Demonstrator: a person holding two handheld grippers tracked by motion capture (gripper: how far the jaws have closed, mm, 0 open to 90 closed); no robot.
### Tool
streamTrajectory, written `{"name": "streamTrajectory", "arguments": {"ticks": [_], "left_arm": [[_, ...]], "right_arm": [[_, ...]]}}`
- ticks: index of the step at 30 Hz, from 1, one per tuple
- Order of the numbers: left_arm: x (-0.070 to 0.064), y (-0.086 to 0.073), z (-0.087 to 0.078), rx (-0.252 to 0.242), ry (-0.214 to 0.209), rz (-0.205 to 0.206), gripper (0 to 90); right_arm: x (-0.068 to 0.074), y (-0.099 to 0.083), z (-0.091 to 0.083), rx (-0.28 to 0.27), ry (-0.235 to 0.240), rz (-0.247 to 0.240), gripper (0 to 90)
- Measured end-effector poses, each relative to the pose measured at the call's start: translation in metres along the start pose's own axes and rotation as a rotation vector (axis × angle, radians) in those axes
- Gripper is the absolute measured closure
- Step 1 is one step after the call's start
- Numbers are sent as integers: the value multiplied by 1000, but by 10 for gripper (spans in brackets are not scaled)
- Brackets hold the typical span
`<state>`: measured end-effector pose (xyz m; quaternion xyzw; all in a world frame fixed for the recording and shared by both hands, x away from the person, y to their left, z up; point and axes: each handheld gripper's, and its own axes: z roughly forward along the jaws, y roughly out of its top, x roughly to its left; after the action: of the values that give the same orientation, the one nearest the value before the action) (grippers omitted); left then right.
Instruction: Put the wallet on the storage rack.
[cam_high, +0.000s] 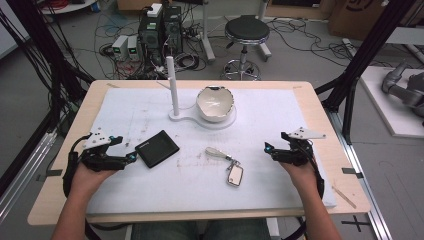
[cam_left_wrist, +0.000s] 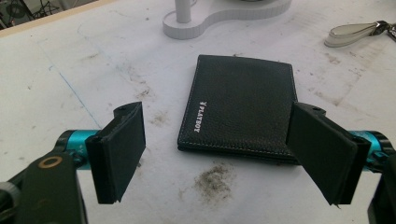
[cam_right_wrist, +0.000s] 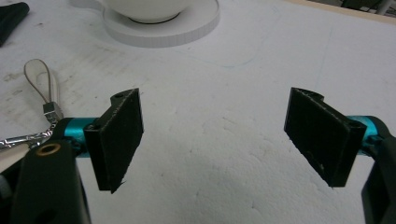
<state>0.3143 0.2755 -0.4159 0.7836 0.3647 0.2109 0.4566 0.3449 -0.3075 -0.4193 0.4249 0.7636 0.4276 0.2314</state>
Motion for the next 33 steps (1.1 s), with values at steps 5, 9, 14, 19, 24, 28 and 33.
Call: {"name": "streamTrajectory", "arguments": {"ticks": [5,9,14,19,24,28,33], "left_arm": [[-2,0,-1,0,0,-1,199],[-4,-2,-4,26,6,1,199],[-4,-8,-13,21,12,-7,199],[-3,-17,-26,20,33,-19,199],[-4,-26,-39,26,53,-30,199],[-6,-30,-47,24,66,-34,199],[-8,-34,-53,22,77,-33,199]], "right_arm": [[6,4,4,1,23,-17,199],[11,9,9,-7,37,-22,199],[22,20,20,-7,57,-51,199],[36,32,35,0,88,-79,199],[55,46,53,14,129,-111,200],[63,53,62,16,157,-121,199],[75,64,73,13,192,-126,199]]}}
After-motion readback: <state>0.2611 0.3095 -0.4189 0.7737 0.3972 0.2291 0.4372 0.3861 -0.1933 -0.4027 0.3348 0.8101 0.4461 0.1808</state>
